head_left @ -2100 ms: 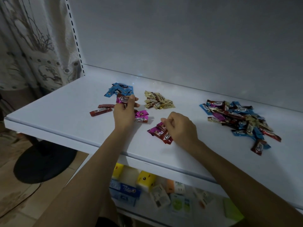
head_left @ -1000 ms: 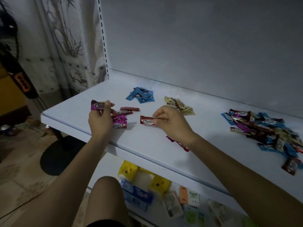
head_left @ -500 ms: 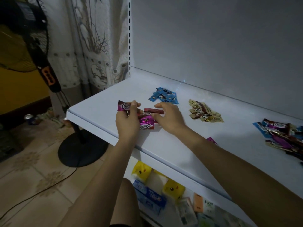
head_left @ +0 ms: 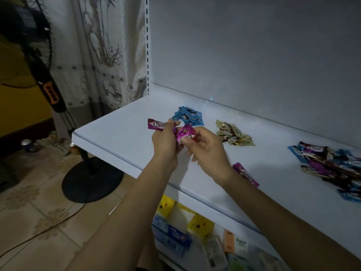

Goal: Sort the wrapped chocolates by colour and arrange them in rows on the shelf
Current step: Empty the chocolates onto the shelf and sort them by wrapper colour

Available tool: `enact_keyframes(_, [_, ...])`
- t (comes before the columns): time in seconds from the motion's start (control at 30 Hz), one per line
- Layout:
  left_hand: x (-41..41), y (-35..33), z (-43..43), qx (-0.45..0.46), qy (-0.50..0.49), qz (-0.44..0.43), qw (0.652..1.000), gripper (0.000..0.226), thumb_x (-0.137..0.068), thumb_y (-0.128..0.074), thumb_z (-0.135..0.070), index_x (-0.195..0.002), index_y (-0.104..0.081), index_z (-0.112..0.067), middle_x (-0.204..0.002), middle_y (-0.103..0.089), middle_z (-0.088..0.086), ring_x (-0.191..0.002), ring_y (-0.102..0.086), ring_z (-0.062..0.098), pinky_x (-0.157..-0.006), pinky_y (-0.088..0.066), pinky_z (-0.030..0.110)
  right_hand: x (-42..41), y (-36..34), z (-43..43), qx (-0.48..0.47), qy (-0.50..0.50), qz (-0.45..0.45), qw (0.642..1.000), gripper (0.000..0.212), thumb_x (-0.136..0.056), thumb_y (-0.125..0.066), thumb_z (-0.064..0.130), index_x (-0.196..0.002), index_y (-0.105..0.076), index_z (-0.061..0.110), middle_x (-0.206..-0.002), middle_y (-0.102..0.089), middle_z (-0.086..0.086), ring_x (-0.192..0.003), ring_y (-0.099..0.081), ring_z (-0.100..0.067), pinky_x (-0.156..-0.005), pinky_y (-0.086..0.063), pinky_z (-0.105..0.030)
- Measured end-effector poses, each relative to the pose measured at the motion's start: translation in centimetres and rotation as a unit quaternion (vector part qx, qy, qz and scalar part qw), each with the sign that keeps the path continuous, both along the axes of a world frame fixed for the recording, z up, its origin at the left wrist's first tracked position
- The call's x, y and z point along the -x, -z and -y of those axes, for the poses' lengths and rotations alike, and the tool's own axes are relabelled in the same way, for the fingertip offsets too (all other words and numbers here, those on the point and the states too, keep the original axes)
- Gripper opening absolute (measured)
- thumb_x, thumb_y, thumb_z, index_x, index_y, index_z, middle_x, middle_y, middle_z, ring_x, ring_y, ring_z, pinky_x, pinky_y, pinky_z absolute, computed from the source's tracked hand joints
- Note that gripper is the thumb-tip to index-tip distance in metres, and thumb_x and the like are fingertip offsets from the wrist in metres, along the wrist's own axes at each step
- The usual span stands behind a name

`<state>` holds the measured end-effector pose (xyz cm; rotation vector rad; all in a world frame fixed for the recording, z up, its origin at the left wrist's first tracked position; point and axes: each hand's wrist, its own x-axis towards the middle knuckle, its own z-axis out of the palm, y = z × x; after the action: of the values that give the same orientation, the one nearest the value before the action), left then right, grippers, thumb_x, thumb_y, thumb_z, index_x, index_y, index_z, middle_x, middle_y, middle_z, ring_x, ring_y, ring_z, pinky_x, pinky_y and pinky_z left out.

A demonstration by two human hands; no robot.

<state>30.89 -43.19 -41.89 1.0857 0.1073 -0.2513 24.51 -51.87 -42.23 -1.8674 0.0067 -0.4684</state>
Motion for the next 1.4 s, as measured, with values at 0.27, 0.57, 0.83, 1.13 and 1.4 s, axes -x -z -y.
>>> enact_keyframes(0.27, [2.7, -0.1, 4.7, -0.001, 0.156, 0.019, 0.988, 0.022, -0.101, -0.046, -0.021, -0.091, -0.063, -0.011, -0.067, -0.063, 0.002, -0.054, -0.05, 0.012, -0.044, -0.037, 0.02, 4.9, -1.5, 4.4, -0.124, 0.073, -0.025, 0.989, 0.01, -0.093, -0.057, 0.01, -0.094, -0.06, 0.02, -0.075, -0.065, 0.001, -0.058, -0.061, -0.011, -0.046, -0.045, -0.023])
enact_keyframes(0.57, [3.3, 2.7, 6.0, -0.323, 0.167, 0.273, 0.891, 0.035, -0.1, -0.043, -0.026, -0.071, -0.059, -0.015, -0.075, -0.063, 0.004, -0.062, -0.053, 0.019, -0.059, -0.042, 0.028, 9.6, -0.4, 11.2, -0.008, 0.174, -0.234, 0.957, 0.012, -0.091, -0.052, 0.009, -0.09, -0.064, 0.008, -0.06, -0.061, -0.009, -0.048, -0.054, -0.015, -0.043, -0.039, -0.022])
enact_keyframes(0.83, [3.6, 3.2, 5.7, -0.331, 0.167, 0.319, 0.872, 0.05, -0.105, -0.025, -0.04, -0.093, -0.068, -0.018, -0.078, -0.062, 0.001, -0.068, -0.054, 0.011, -0.062, -0.04, 0.023, 10.2, 0.2, 12.1, 0.127, 0.122, -0.264, 0.948, 0.015, -0.093, -0.057, 0.022, -0.099, -0.065, 0.01, -0.064, -0.058, 0.003, -0.04, -0.051, 0.002, -0.038, -0.036, -0.013])
enact_keyframes(1.13, [3.4, 3.5, 5.3, -0.286, 0.158, 0.329, 0.886, 0.044, -0.098, -0.045, -0.044, -0.076, -0.068, -0.013, -0.048, -0.053, -0.01, -0.048, -0.046, 0.003, -0.05, -0.036, 0.02, 10.1, 1.8, 12.2, 0.161, 0.174, -0.197, 0.951, 0.037, -0.082, -0.071, 0.038, -0.111, -0.063, 0.018, -0.078, -0.064, 0.002, -0.08, -0.066, -0.014, -0.059, -0.041, -0.016])
enact_keyframes(1.4, [3.8, 3.2, 5.0, -0.236, 0.174, 0.305, 0.906, 0.071, -0.096, -0.029, -0.052, -0.087, -0.052, 0.015, -0.064, -0.047, 0.017, -0.049, -0.041, 0.01, -0.048, -0.034, 0.018, 10.5, 1.5, 12.3, 0.245, 0.217, -0.182, 0.927, 0.025, -0.095, -0.051, 0.04, -0.097, -0.065, 0.02, -0.083, -0.064, 0.001, -0.075, -0.06, -0.009, -0.063, -0.044, -0.019])
